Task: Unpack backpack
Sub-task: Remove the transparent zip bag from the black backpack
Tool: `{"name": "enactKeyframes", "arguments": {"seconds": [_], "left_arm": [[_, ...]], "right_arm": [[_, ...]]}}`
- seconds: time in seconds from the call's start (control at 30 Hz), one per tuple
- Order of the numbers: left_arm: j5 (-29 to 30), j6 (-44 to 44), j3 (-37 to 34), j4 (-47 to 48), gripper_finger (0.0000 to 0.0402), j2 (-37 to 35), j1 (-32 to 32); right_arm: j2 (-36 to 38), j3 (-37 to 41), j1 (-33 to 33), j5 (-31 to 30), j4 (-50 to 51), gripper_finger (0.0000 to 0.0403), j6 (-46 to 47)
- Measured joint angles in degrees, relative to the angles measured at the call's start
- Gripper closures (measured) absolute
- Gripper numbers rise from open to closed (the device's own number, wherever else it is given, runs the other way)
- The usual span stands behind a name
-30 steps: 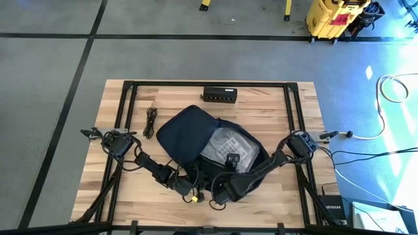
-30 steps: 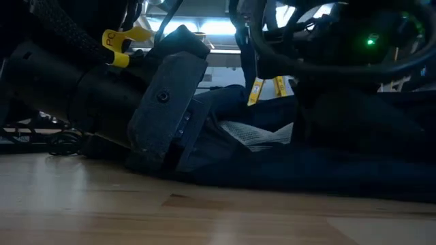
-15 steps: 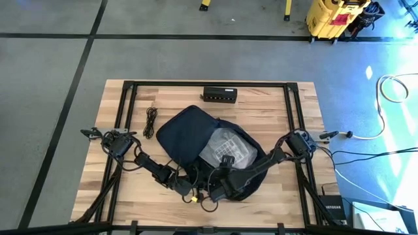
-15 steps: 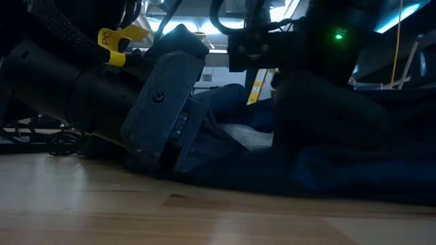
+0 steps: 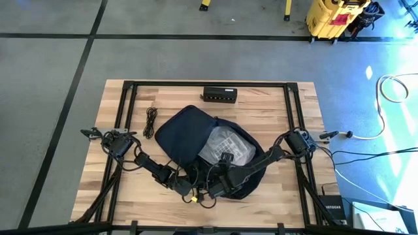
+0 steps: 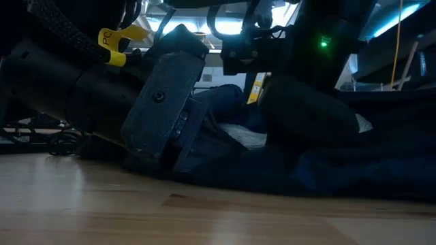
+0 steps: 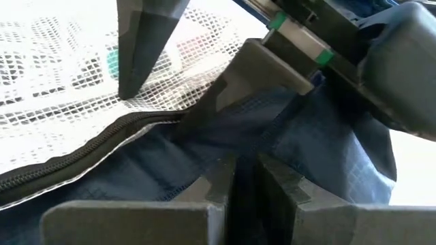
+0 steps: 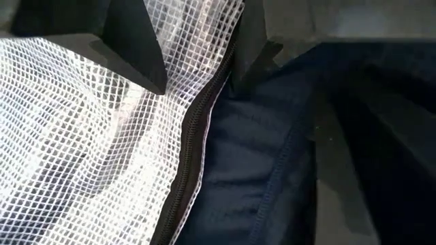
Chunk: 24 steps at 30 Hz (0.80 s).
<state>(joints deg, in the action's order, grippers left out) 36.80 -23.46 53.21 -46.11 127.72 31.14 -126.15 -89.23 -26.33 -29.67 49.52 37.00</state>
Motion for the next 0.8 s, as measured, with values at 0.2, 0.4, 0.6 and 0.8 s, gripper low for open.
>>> {"name": "enactKeyframes", "arguments": {"seconds": [0.2,0.4,0.6,0.8], "left_arm": [[0.0,0.1,0.0,0.0,0.0365,0.0,0.0],[0.0,0.3,0.0,0.0,0.0365,0.0,0.0],[0.0,0.3,0.0,0.0,0.0365,0.0,0.2],[-0.1,1.1,0.0,-0.2,0.0365,0.0,0.2]], "right_arm": [[0.0,0.1,0.5,-1.6,1.5,0.0292,0.0],[0.0,1.0,2.0,1.9,1.5,0.0392,0.4],[0.3,-0.5,2.0,1.1,5.5,0.0400,2.5],[2.8,-5.9,2.0,-0.9,12.1,0.0402,3.2]]}}
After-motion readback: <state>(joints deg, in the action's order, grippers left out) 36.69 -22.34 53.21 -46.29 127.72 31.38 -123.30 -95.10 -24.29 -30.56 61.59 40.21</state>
